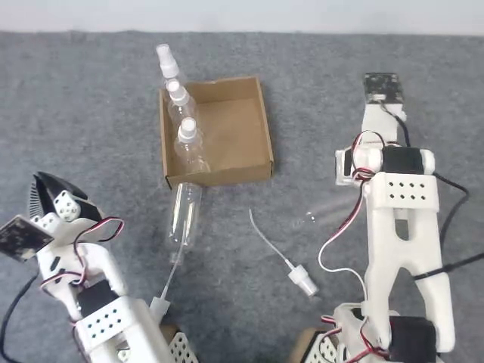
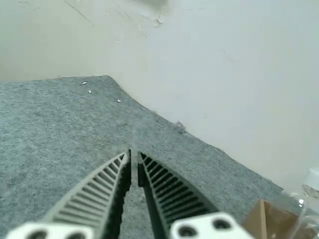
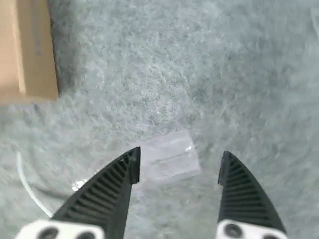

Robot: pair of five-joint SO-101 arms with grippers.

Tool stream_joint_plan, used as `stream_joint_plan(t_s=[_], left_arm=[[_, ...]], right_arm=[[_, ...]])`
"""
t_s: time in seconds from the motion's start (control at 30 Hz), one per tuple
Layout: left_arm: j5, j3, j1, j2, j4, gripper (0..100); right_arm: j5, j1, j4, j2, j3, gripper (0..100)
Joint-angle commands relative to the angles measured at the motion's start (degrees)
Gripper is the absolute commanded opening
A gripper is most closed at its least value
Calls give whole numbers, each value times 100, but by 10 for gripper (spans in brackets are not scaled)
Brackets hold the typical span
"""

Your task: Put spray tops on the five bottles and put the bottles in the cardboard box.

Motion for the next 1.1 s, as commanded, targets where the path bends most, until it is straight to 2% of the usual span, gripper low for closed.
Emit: stream_joint_plan(t_s=[0.0, 0.23, 0.63, 1.07], left_arm=[[-44, -75, 9, -70, 18, 13], [-44, -75, 18, -70, 18, 13], [-44, -75, 26, -70, 9, 13], [-44, -75, 26, -70, 0, 13]], right_arm=[[1222, -75, 84, -312, -343, 209], [2022, -92, 127, -303, -343, 213], [3393, -1147, 119, -303, 229, 214], [4703, -1455, 119, -303, 844, 214]])
